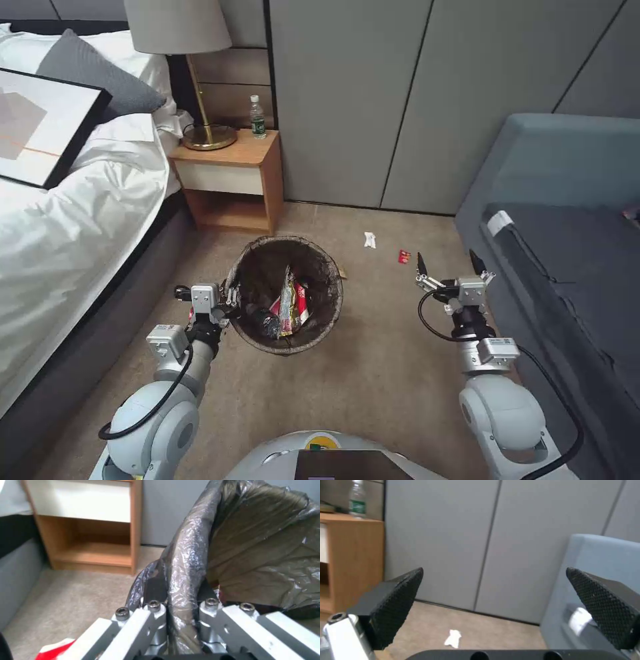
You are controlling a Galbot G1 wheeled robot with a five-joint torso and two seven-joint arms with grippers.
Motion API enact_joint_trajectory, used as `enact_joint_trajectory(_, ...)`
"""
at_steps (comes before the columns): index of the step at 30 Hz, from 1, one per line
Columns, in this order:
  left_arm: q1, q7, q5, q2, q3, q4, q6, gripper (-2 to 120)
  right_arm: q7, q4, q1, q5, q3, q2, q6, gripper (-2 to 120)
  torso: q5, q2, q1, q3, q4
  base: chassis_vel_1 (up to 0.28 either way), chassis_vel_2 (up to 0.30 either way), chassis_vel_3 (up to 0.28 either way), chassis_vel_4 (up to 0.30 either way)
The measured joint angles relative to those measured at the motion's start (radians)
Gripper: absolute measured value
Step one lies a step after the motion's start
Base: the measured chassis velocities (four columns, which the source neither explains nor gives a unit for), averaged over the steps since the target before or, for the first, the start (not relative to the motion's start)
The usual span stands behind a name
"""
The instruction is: Pick up the trash bin, then pick up the garbage from the floor and place it into the trash bin.
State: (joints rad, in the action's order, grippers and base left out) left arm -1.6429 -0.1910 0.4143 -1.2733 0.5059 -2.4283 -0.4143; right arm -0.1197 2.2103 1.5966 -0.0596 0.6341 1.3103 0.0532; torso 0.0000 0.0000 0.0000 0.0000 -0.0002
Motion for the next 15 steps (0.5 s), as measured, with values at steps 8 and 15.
enact_joint_trajectory(8, 0.002, -0.001, 0.0, 0.0, 0.003, 0.003, -0.001, 7, 0.001, -0.002, -0.003, -0.005, -0.006, -0.005, -0.005, 100, 0.0, 0.0, 0.0, 0.0, 0.0003, -0.08, -0.057, -0.064, -0.079)
enact_joint_trajectory(15, 0.007, -0.003, 0.003, -0.001, 0.0, 0.01, 0.004, 7, 0.003, -0.001, -0.006, -0.025, -0.01, -0.008, -0.019, 100, 0.0, 0.0, 0.0, 0.0, -0.0003, -0.065, -0.063, -0.072, -0.066)
